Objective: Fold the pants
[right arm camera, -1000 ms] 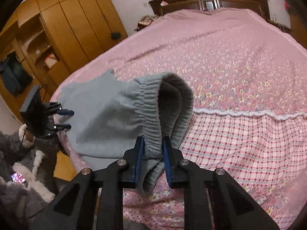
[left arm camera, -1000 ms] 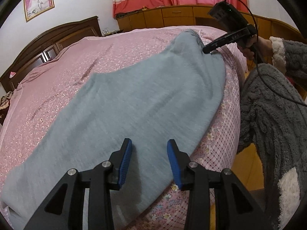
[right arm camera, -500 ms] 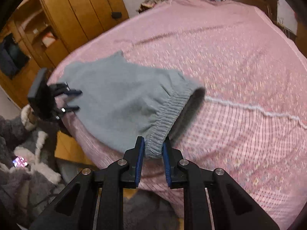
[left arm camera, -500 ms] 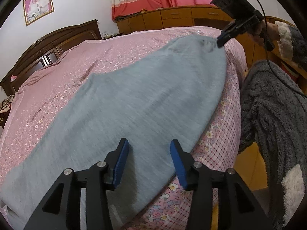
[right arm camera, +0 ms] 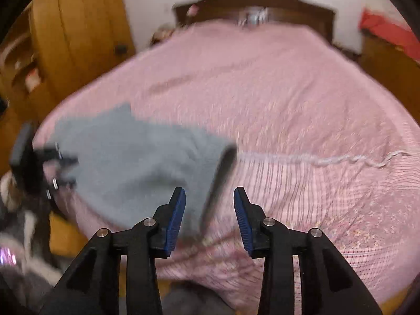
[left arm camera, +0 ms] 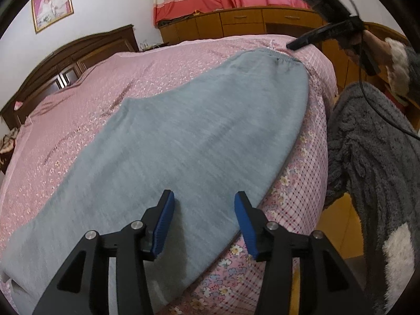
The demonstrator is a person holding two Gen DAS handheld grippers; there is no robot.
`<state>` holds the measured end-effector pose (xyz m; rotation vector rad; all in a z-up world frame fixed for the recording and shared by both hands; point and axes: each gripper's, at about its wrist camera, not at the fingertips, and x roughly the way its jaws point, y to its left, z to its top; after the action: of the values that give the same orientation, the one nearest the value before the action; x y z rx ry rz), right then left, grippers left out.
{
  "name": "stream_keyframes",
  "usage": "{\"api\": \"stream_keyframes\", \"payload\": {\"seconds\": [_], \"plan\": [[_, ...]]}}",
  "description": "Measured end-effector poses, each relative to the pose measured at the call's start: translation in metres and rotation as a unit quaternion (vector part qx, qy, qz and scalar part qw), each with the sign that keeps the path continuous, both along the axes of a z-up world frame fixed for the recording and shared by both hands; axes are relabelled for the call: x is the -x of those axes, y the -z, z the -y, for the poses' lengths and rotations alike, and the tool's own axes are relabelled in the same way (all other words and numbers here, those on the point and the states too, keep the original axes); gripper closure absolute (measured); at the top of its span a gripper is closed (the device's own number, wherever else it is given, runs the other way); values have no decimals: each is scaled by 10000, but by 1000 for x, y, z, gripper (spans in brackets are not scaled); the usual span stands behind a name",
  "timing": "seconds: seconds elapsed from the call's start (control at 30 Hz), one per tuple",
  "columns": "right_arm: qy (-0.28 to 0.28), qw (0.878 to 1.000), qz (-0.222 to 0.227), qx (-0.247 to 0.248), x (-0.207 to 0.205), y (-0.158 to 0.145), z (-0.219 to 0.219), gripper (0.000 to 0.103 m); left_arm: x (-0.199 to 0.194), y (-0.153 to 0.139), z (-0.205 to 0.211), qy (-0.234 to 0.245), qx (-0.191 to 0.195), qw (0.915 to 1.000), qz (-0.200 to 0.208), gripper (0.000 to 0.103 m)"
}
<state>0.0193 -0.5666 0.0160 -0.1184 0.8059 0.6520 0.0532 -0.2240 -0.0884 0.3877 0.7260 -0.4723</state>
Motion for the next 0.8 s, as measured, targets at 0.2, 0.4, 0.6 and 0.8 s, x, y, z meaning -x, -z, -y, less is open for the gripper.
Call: {"api": "stream_keyframes", "payload": {"seconds": [0.2, 0.4, 0.6, 0.8], "plan": [[-491, 9954, -367, -736, 20, -1, -56, 82, -7, -4, -7, -373, 255, 9989, 92, 53], [305, 9690, -1838, -1622, -5, 80, -37, 87, -3, 1, -17, -496, 314, 9982, 80, 52], [618, 9902, -635, -1083, 30, 61, -69, 98, 2, -2, -42, -655, 657, 9956, 117, 51], [-422, 9802, -387, -1896, 67, 42, -195, 98, 5, -22, -78, -1288, 1356, 9823, 42, 48]]}}
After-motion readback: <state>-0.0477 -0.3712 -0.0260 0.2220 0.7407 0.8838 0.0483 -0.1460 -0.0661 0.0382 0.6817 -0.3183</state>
